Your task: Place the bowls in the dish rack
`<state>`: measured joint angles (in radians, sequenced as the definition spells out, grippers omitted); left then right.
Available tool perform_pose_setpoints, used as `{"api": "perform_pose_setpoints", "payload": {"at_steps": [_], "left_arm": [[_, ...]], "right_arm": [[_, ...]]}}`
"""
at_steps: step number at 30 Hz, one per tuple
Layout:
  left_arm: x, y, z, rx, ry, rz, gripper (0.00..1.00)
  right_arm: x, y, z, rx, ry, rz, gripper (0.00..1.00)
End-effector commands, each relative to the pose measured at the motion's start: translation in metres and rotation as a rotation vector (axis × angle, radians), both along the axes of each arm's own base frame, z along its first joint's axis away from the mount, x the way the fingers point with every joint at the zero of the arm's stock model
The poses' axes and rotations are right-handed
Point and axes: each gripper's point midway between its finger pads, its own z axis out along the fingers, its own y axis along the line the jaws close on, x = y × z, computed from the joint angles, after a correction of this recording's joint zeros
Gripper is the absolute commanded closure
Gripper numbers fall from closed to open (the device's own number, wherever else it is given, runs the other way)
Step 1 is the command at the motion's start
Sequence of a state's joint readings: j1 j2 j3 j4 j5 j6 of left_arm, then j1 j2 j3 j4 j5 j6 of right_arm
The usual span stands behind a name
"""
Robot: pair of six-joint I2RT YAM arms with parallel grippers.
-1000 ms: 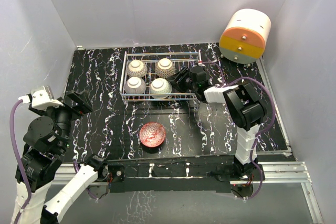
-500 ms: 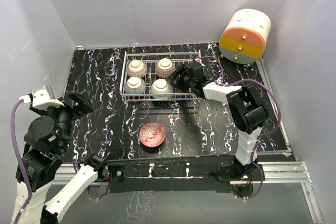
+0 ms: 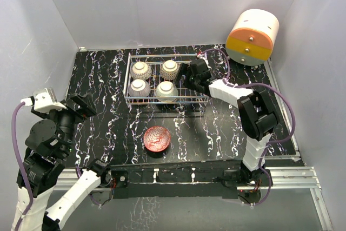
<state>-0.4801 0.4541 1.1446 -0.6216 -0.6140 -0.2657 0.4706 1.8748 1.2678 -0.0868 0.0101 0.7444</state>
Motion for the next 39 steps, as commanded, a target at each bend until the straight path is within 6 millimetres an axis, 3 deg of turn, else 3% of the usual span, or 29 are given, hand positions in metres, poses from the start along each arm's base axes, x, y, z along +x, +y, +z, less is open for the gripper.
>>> {"api": "perform_pose_setpoints", "payload": {"at_steps": [1, 8, 12, 17, 21, 25, 29, 32, 39], "left_arm": [[0.006, -0.005, 0.004, -0.006, -0.010, -0.010, 0.03], [0.007, -0.006, 0.006, -0.003, -0.011, -0.016, 0.03], [0.009, -0.009, 0.006, -0.007, -0.014, -0.025, 0.03], [0.009, -0.009, 0.013, -0.009, -0.025, -0.025, 0.03], [0.006, -0.006, 0.020, -0.006, -0.043, -0.021, 0.03], [0.004, -0.002, 0.021, 0.005, -0.040, -0.007, 0.03], [0.003, -0.001, 0.022, -0.003, -0.050, -0.001, 0.03], [0.002, -0.001, 0.021, -0.008, -0.047, -0.004, 0.03], [-0.004, 0.005, 0.016, -0.007, -0.034, 0.015, 0.03]], "right_arm": [[0.015, -0.002, 0.120, -0.062, -0.308, 0.028, 0.00], [-0.012, -0.002, 0.185, -0.153, -0.479, 0.080, 0.01], [-0.040, 0.018, 0.199, -0.233, -0.526, 0.193, 0.01], [-0.109, 0.062, 0.189, -0.279, -0.528, 0.372, 0.00], [-0.183, 0.093, 0.194, -0.237, -0.591, 0.573, 0.03], [-0.245, 0.125, 0.171, -0.201, -0.576, 0.831, 0.07], [-0.293, 0.150, 0.109, -0.258, -0.470, 1.058, 0.10], [-0.309, 0.159, 0.075, -0.306, -0.412, 1.129, 0.13], [-0.328, 0.173, 0.029, -0.356, -0.329, 1.242, 0.23]]}}
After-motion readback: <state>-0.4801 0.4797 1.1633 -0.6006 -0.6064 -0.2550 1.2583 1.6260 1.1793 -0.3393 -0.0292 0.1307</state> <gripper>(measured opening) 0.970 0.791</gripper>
